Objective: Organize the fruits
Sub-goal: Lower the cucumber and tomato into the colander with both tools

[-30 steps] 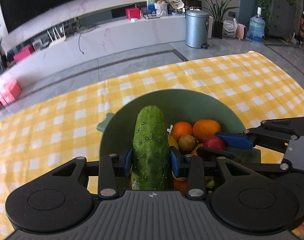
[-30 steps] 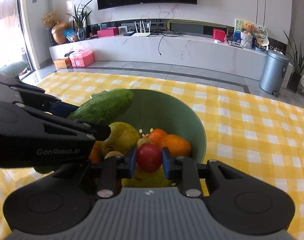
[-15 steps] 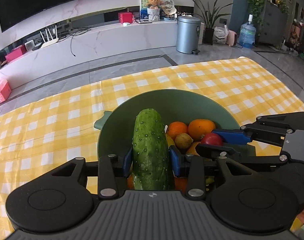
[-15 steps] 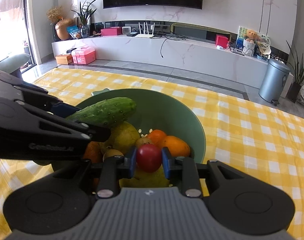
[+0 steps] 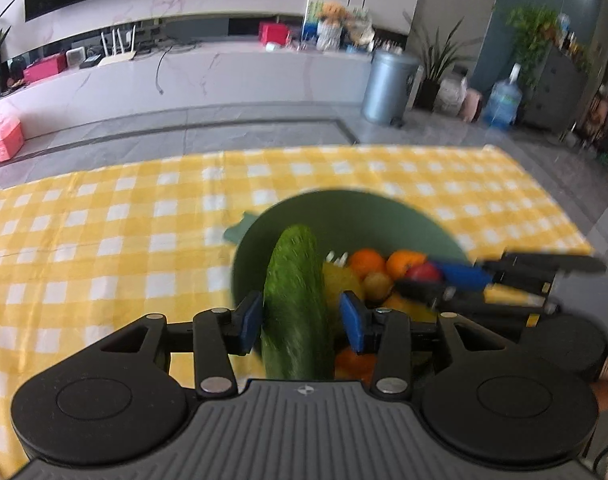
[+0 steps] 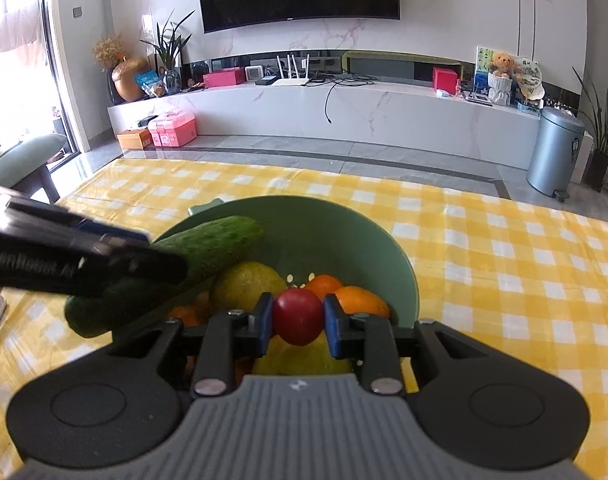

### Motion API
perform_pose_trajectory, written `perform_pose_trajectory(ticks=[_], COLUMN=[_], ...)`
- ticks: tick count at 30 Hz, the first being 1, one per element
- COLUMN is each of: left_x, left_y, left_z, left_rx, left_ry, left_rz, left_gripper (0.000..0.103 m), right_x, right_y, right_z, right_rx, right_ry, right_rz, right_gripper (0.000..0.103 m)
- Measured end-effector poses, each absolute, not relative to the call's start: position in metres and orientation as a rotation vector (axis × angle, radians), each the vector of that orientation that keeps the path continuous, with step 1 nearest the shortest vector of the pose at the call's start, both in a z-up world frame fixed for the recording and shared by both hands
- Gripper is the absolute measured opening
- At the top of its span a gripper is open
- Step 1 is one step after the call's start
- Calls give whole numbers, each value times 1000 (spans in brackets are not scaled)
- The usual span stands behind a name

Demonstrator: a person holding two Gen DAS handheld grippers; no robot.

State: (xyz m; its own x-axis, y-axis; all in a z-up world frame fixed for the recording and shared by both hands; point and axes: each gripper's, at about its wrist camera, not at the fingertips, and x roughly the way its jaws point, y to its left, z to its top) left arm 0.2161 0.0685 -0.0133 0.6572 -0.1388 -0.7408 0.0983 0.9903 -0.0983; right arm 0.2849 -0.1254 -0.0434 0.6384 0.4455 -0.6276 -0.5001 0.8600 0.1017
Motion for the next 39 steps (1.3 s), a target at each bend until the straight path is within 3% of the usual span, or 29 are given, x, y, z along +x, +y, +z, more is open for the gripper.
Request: perform_pose_trajectory(ticks=[7, 23, 32, 39], left_x=[219, 232, 226, 230], left_y=[72, 71, 70, 67], left_z=[-16, -21, -8, -2], left_rx=[-54, -80, -100, -96], left_ry=[852, 851, 796, 772], left_rz=[-116, -112, -99, -67], left_gripper=[42, 42, 58, 58], right_x=[294, 326, 328, 337], right_y=[-121, -113, -111, -111], right_z=[-43, -50, -49, -52], right_rx=[-63, -2, 2, 10], right_ry=[693, 744, 762, 758], right_rz=[555, 542, 561, 525], right_gripper=[23, 23, 23, 23])
